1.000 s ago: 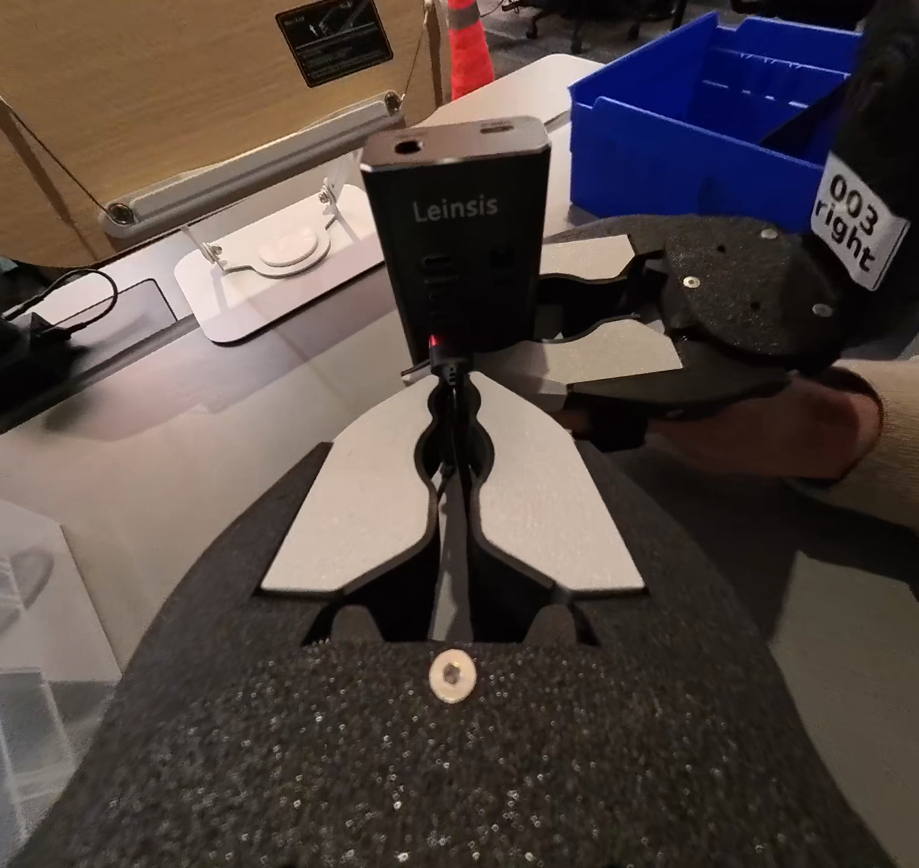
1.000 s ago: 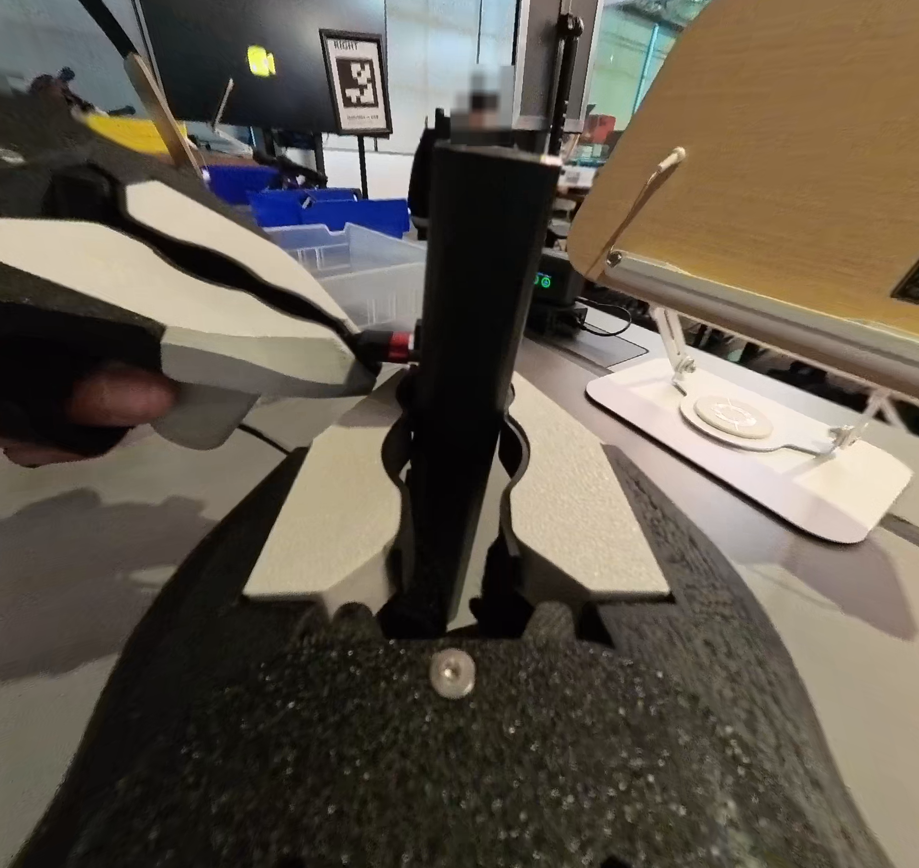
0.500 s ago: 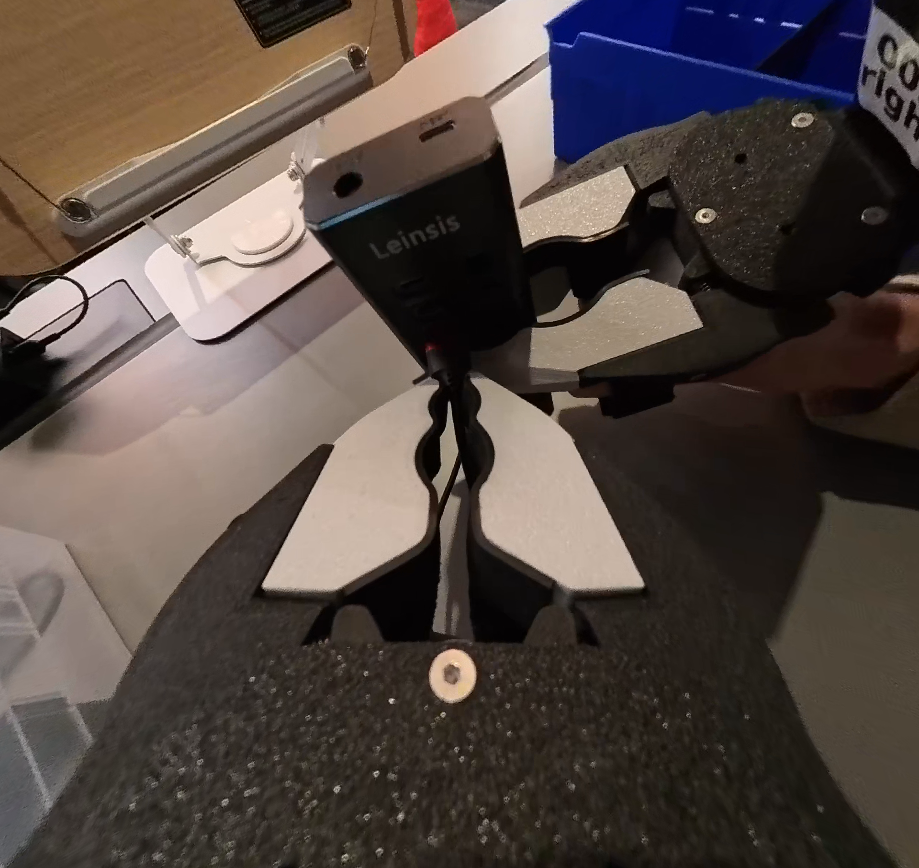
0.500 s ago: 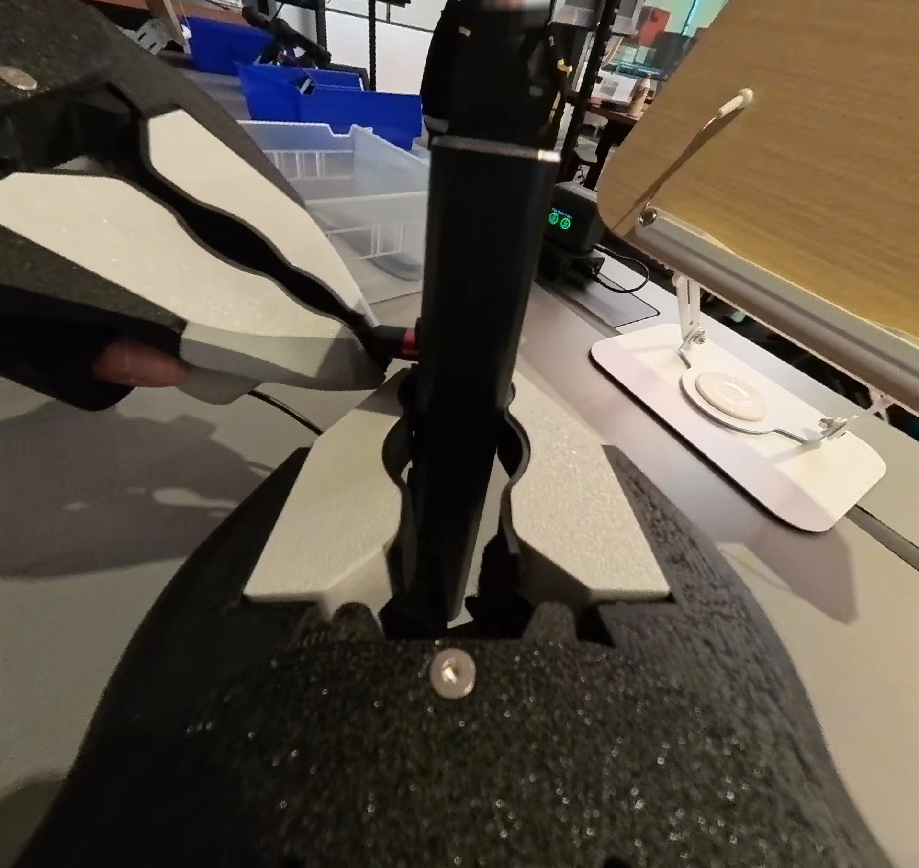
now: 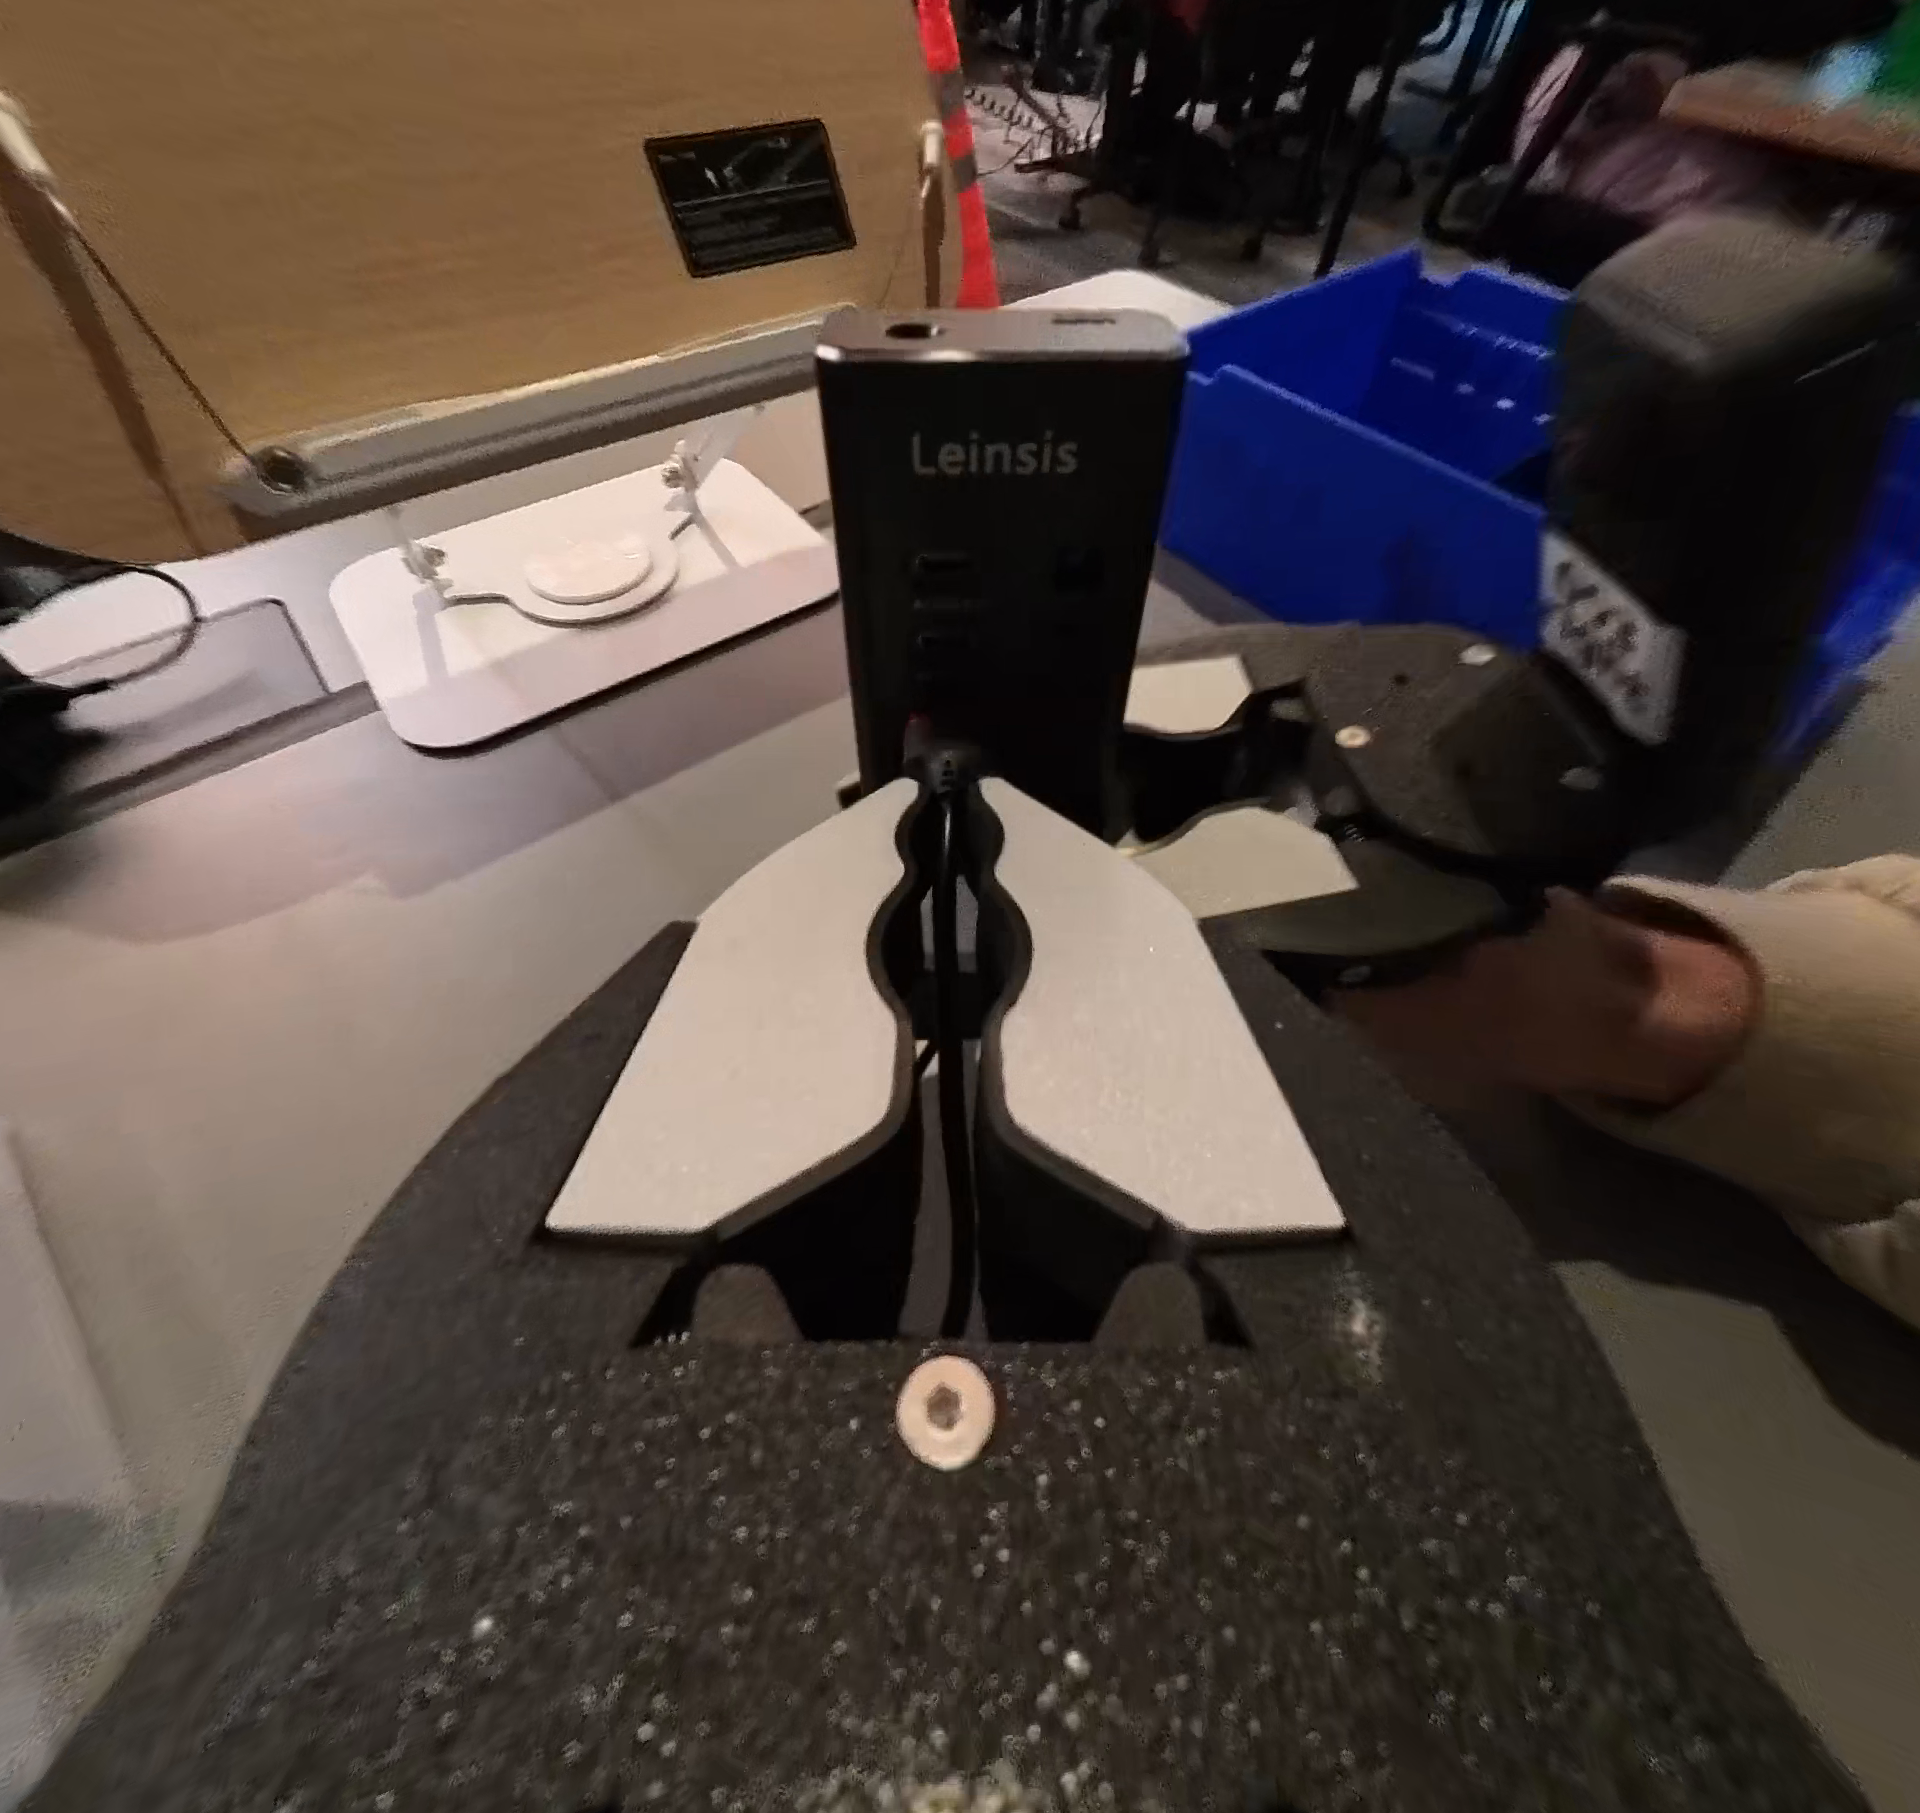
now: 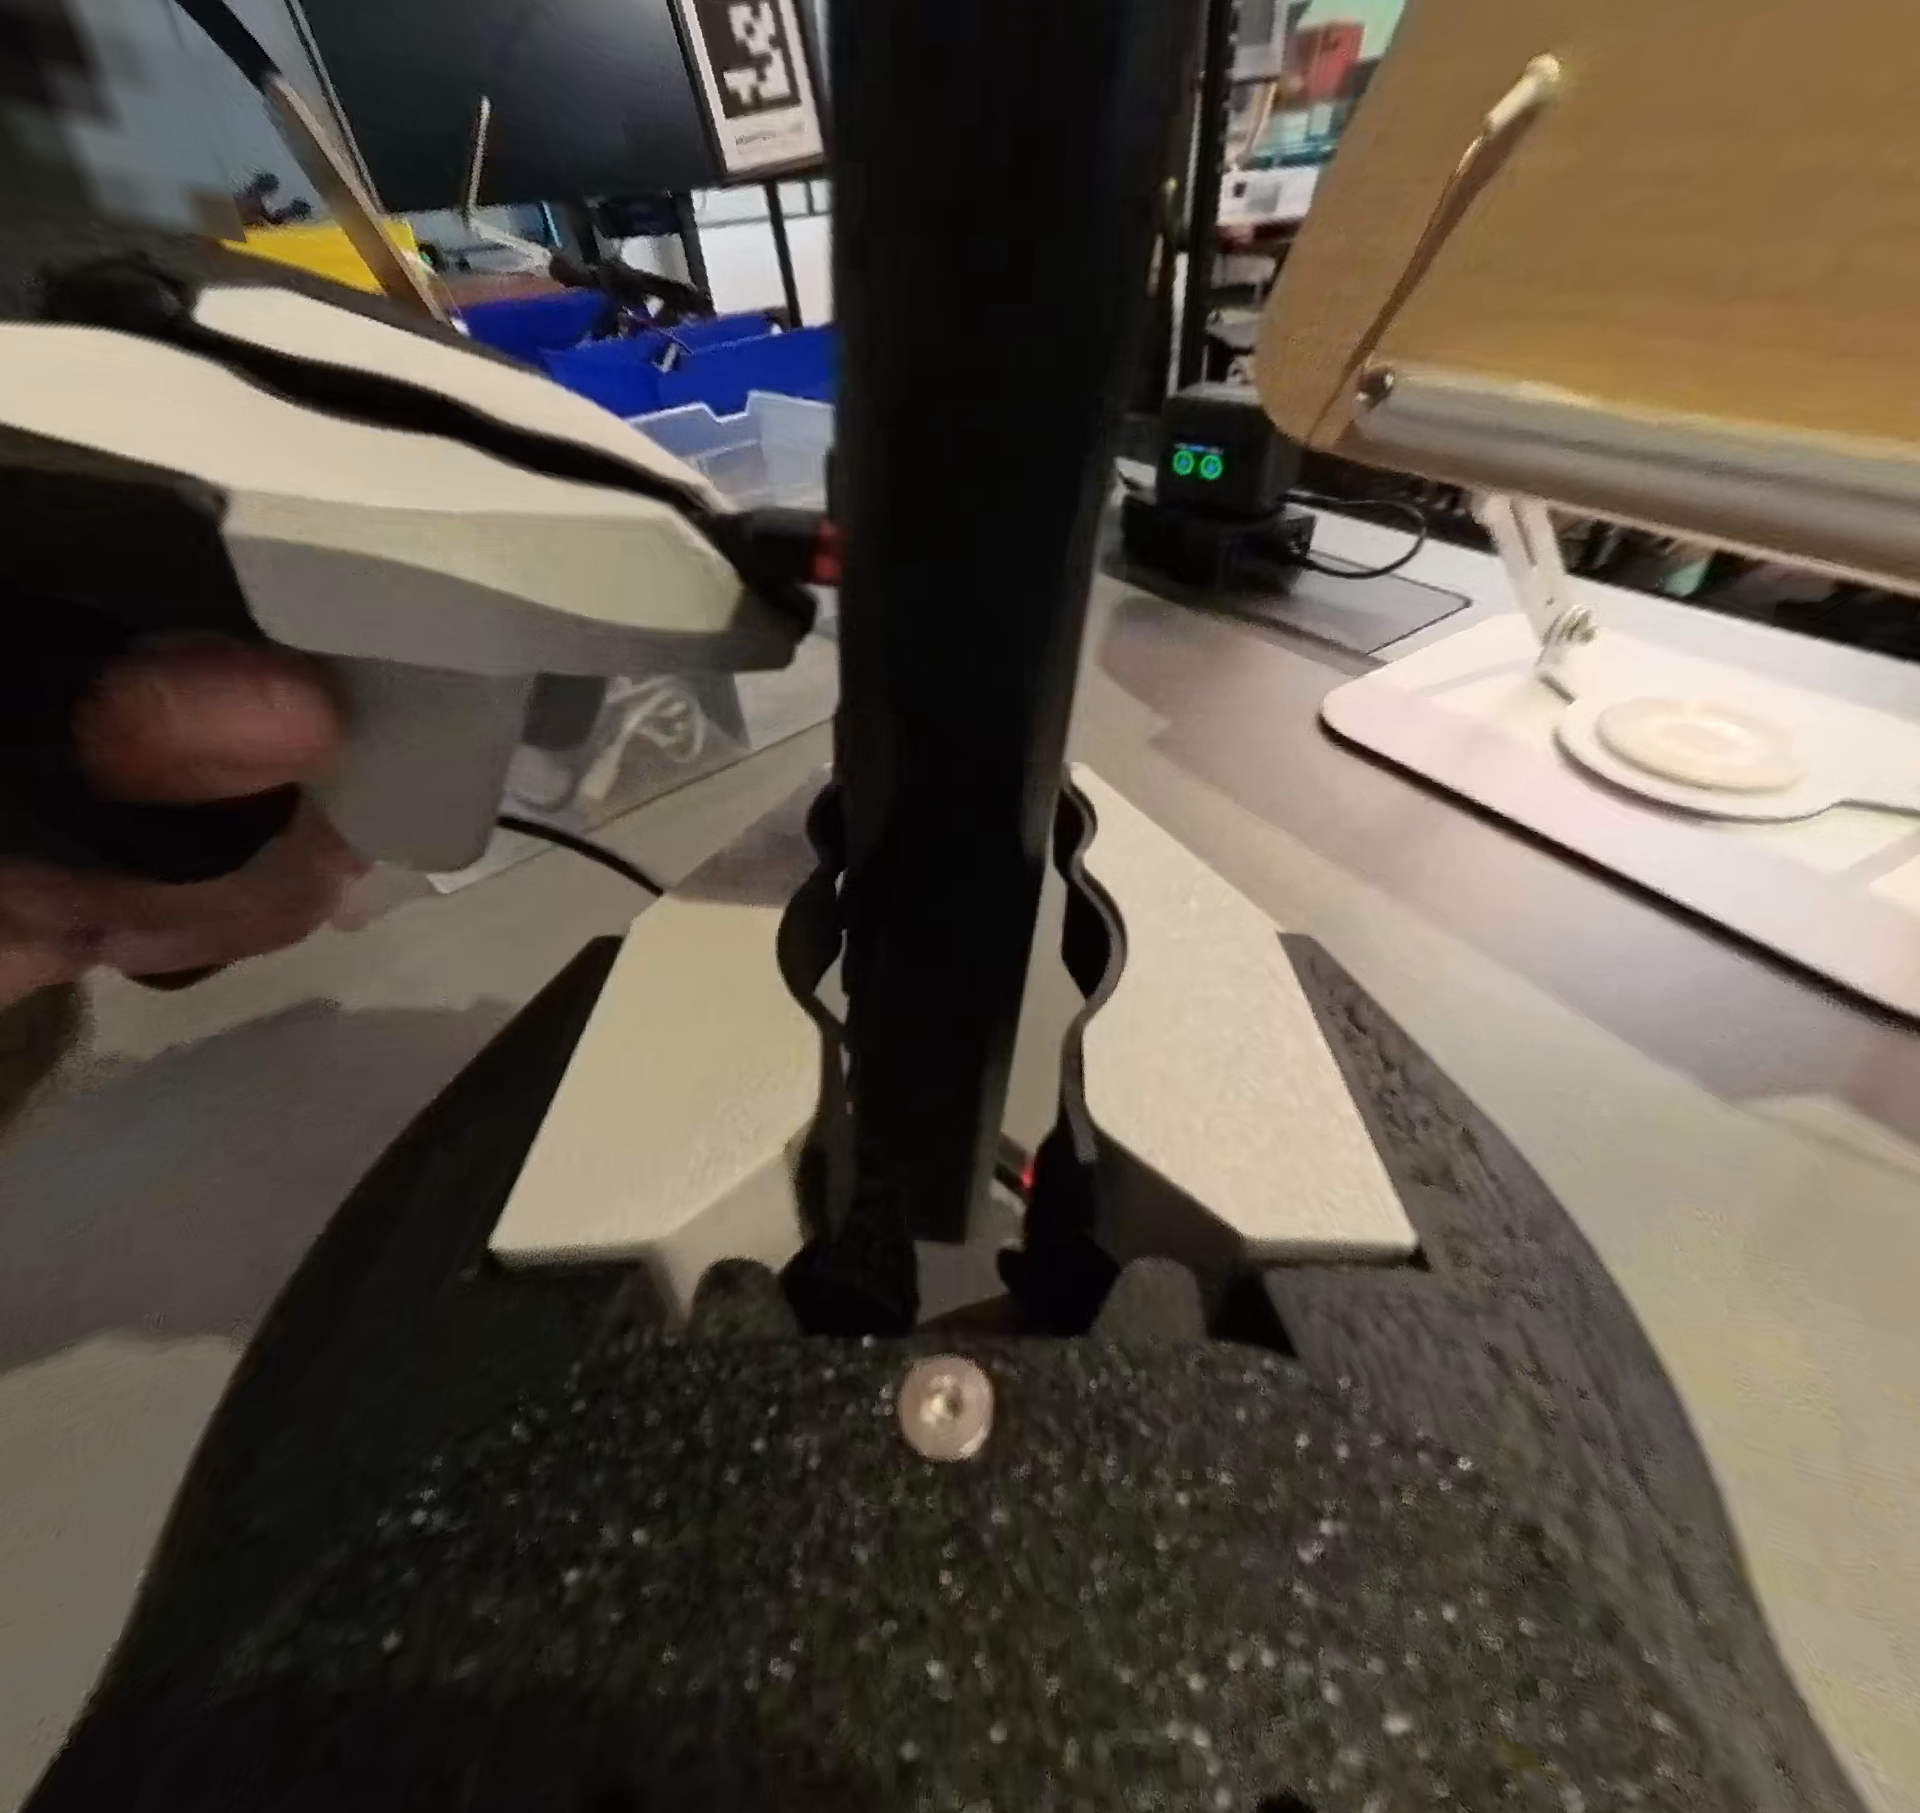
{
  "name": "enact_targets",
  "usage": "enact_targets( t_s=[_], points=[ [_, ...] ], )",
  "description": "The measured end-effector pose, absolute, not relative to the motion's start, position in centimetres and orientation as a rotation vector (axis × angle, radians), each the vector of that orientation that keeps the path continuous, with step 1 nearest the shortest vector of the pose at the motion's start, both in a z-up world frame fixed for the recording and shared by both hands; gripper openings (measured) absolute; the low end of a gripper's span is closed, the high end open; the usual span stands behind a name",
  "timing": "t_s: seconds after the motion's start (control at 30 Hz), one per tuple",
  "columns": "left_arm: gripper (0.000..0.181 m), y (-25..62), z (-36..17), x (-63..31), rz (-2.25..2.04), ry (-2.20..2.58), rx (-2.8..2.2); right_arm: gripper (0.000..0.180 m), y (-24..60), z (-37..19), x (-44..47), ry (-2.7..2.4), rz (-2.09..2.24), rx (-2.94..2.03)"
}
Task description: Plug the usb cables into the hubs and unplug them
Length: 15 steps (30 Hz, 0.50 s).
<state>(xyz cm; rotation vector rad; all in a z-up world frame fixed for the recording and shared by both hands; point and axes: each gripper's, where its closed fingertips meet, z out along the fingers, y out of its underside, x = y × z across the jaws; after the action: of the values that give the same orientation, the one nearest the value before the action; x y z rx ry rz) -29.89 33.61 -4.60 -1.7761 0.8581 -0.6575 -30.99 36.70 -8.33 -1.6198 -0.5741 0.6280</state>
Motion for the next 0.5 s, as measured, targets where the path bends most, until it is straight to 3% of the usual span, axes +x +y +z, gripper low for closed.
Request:
enact_targets(
  t_s=[0.3, 0.4, 0.5],
  points=[
    [0.006, 33.4, -4.7, -29.5, -0.878, 0.741, -1.796, 0.028, 37.1, -8.5, -29.9, -0.563, 0.54, -1.649],
    [0.028, 32.3, -4.3, -31.3, -0.746, 0.768, -1.77, 0.028, 37.7, -8.6, -28.9, -0.531, 0.541, -1.666],
    [0.029, 27.1, -5.8, -33.3, -0.744, 0.869, -1.817, 0.027, 38.2, -8.5, -27.3, -0.487, 0.579, -1.649]
  ],
)
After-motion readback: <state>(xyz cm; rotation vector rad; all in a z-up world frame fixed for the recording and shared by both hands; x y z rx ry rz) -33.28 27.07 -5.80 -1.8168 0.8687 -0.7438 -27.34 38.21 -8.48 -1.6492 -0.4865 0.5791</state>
